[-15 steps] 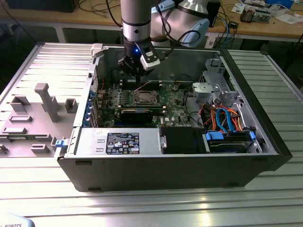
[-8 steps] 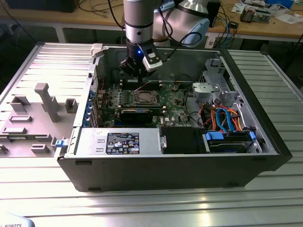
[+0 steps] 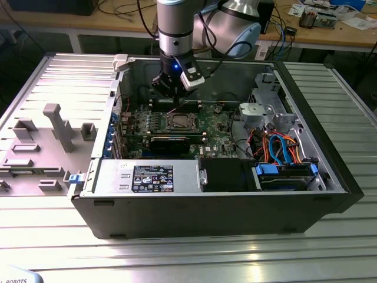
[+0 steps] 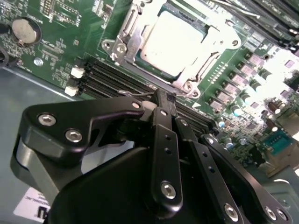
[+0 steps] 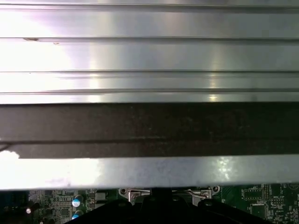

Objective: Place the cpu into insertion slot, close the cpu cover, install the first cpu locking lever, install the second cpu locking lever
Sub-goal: 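Install the first cpu locking lever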

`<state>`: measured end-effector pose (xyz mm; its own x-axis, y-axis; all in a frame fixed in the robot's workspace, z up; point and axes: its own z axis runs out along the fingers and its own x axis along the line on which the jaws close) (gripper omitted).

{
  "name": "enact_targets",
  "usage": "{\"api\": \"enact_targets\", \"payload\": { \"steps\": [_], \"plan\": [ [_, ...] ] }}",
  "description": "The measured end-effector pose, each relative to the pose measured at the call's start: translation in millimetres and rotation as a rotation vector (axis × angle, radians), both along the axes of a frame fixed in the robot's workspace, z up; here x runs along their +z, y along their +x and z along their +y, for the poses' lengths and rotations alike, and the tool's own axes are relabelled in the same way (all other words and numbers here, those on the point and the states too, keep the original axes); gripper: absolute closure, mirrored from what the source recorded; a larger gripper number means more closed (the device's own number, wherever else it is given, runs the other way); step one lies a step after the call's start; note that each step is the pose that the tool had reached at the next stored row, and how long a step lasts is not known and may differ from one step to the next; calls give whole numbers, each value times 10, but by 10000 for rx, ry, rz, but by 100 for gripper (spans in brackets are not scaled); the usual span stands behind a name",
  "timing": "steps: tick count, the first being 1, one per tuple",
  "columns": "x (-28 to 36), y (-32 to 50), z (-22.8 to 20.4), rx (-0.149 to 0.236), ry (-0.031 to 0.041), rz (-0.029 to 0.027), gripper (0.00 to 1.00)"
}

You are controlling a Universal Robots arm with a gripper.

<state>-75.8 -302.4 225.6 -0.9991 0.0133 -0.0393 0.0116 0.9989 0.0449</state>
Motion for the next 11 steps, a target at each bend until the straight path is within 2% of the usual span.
{"api": "enact_targets", "payload": {
  "steps": [8, 11],
  "plan": [
    [-30, 60, 27, -1, -67, 0, 89],
    [-54, 113, 39, 0, -73, 1, 89]
  ]
}}
